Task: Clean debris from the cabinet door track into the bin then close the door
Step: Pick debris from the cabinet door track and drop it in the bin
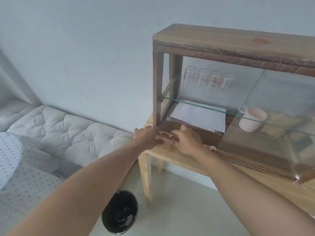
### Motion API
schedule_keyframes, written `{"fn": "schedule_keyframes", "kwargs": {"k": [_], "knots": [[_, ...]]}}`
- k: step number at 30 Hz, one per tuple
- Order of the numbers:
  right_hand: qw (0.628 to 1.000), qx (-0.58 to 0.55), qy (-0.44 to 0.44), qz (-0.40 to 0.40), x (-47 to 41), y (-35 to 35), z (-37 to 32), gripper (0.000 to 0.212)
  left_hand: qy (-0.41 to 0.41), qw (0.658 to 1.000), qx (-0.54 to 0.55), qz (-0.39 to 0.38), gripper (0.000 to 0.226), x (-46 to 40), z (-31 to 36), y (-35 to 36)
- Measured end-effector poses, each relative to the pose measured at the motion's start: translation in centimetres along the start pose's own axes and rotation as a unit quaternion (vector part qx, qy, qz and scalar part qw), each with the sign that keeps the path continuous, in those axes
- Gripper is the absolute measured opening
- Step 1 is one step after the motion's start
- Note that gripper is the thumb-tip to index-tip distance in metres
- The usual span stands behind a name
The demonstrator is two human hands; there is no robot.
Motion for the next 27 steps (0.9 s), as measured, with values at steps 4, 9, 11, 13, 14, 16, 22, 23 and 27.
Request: {"fn": "schedule_keyframes", "kwargs": {"k": [4, 9, 11, 13, 14, 16, 22, 23, 27], "knots": [[0.999, 0.002, -0.026, 0.043, -0.5, 0.3, -0.3, 0.037, -0.020, 0.997, 0.033, 0.067, 0.034, -0.6, -0.3, 0.4], [0.994, -0.028, -0.036, 0.096, -0.8, 0.7, 0.3, 0.025, -0.032, 0.990, 0.071, 0.121, 0.024, -0.8, -0.5, 0.5], [0.991, -0.056, -0.037, 0.116, -0.6, 0.8, 0.5, 0.020, -0.042, 0.987, 0.087, 0.132, 0.023, -0.7, -0.6, 0.5], [0.987, -0.083, -0.041, 0.134, -0.5, 0.9, 0.6, 0.016, -0.038, 0.984, 0.093, 0.147, 0.023, -0.7, -0.6, 0.5], [0.985, -0.092, -0.042, 0.138, -0.6, 0.9, 0.7, 0.014, -0.036, 0.983, 0.093, 0.154, 0.023, -0.6, -0.6, 0.4], [0.985, -0.104, -0.040, 0.132, -0.7, 0.9, 0.6, 0.012, -0.034, 0.982, 0.091, 0.163, 0.023, -0.4, -0.5, 0.2], [0.985, -0.117, -0.007, 0.129, -0.8, 0.4, 0.5, 0.011, -0.033, 0.983, 0.092, 0.155, 0.026, 0.1, -0.4, -0.3], [0.984, -0.115, -0.003, 0.134, -0.6, 0.3, 0.5, 0.011, -0.029, 0.982, 0.098, 0.158, 0.026, 0.4, -0.4, -0.3], [0.984, -0.115, -0.005, 0.139, 0.4, 0.3, -0.5, 0.013, -0.016, 0.981, 0.120, 0.151, 0.025, 2.4, -1.5, -0.2]]}}
Point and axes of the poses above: each hand's wrist, its own x-axis away from the middle knuckle, its own y-axis out of the palm, z = x × y, the point moved 4 cm from there along -x, towards the middle knuckle, and after that the axes turned 5 degrees about -z, right-handed, at the moved point
